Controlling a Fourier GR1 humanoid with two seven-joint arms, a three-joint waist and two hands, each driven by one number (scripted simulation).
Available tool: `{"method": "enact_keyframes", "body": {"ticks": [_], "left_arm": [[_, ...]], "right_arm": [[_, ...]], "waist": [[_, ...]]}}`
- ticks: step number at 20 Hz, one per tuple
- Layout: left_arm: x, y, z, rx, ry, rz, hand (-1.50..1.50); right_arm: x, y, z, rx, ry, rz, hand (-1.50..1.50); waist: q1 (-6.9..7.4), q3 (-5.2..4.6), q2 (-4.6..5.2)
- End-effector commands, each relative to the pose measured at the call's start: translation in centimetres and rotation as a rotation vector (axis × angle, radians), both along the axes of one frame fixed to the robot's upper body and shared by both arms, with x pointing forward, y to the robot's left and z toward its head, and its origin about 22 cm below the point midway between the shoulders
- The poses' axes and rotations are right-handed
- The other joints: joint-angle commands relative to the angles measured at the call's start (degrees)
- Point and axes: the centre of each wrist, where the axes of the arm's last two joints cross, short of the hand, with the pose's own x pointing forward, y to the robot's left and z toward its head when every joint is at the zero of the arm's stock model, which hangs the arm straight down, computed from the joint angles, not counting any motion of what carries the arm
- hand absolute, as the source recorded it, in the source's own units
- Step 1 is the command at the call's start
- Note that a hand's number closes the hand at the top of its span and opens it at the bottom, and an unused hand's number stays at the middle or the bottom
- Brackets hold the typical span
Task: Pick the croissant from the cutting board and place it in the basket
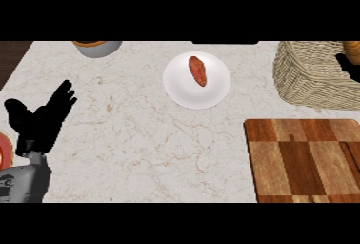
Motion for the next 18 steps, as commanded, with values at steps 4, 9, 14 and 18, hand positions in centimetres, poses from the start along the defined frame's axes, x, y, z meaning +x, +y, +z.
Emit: {"method": "enact_keyframes", "body": {"ticks": [4, 9, 14, 18], "left_arm": [[0.5, 0.3, 0.0, -0.008, -0.013, -0.013, 0.0], [0.9, 1.0, 0.8, 0.004, -0.003, -0.009, 0.0], [0.1, 1.7, 0.6, 0.006, 0.001, -0.008, 0.0], [1.9, -0.8, -0.2, 0.001, -0.001, 0.007, 0.0]], "right_arm": [[2.1, -1.5, -3.7, 0.063, -0.06, -0.236, 1.5], [4.7, -2.1, -5.9, 0.074, 0.023, -0.171, -1.5], [5.3, -3.8, -4.4, 0.077, -0.023, -0.08, -1.5], [5.1, -6.5, -2.7, 0.193, -0.08, -0.103, -1.5]], "waist": [[0.66, 0.0, 0.39], [0.32, -0.01, 0.07], [0.26, -0.01, 0.01], [0.01, -0.01, 0.14]]}}
